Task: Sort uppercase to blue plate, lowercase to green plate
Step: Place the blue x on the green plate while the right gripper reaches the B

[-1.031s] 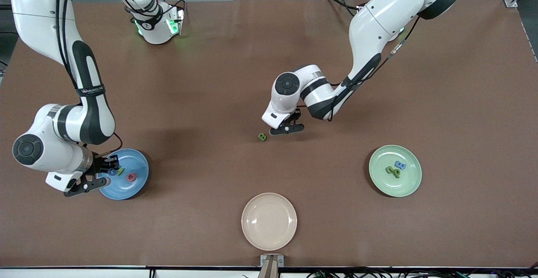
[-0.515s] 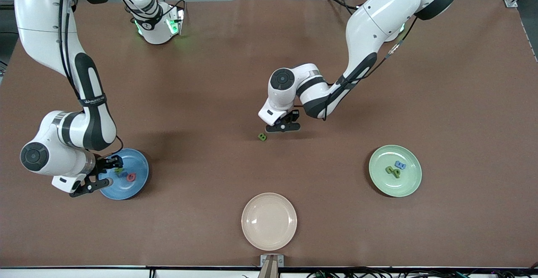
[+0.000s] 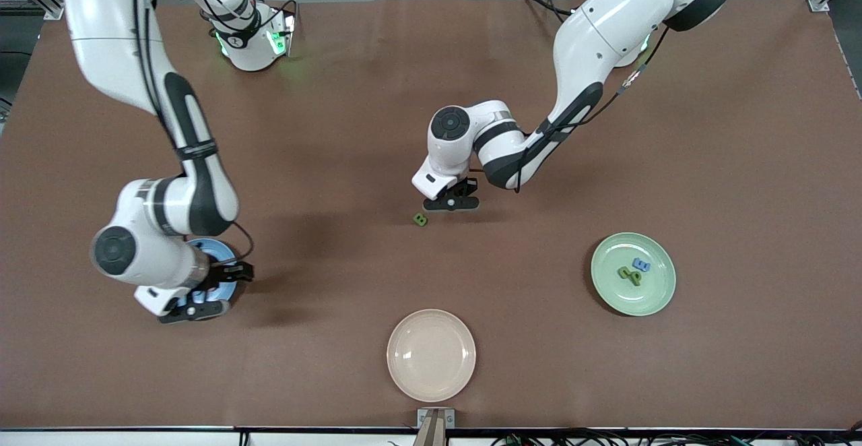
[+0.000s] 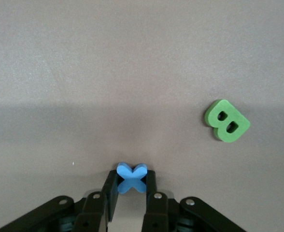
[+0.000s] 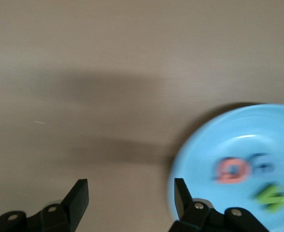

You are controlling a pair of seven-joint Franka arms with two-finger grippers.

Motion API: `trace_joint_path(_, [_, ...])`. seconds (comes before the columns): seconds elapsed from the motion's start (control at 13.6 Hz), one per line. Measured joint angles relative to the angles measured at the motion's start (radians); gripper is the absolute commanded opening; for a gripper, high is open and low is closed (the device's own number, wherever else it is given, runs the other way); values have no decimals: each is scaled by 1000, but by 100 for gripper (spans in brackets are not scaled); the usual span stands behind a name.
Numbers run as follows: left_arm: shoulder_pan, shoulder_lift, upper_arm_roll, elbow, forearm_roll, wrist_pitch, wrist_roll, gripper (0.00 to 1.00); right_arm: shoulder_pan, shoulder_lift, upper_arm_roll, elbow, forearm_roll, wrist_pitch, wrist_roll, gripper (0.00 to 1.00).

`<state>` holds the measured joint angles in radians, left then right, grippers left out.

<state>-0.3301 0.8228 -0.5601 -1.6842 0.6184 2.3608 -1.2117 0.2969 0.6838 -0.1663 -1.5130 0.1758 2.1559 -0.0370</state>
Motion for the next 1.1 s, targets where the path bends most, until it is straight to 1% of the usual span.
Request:
trace_joint_path(0.15, [11, 0, 7, 6, 11, 0, 18, 0, 95, 0, 1, 8, 0, 1, 172, 80])
trace_joint_path(0.29, [65, -8, 14, 16, 19, -1, 39, 0, 168, 0, 1, 10, 0, 21, 261, 80])
trace_joint_path(0.44, [142, -38, 13, 27, 20, -26, 62, 0, 221, 1, 1, 10, 0, 34, 274, 81])
trace_joint_path(0.74, [274, -131, 15, 34, 20, -66, 103, 0, 328, 6, 2, 8, 0, 50, 274, 82])
trace_joint_path(0.88, [372, -158, 16, 34, 20, -72, 212, 0, 414, 29, 3, 3, -2, 81, 275, 82])
trace_joint_path(1.03, [490, -165, 13, 33, 20, -72, 370, 0, 494, 73, 2, 1, -2, 132, 280, 82])
trace_joint_path(1.1, [533, -164, 13, 31, 20, -72, 437, 0, 521, 92, 1, 1, -2, 161, 280, 83])
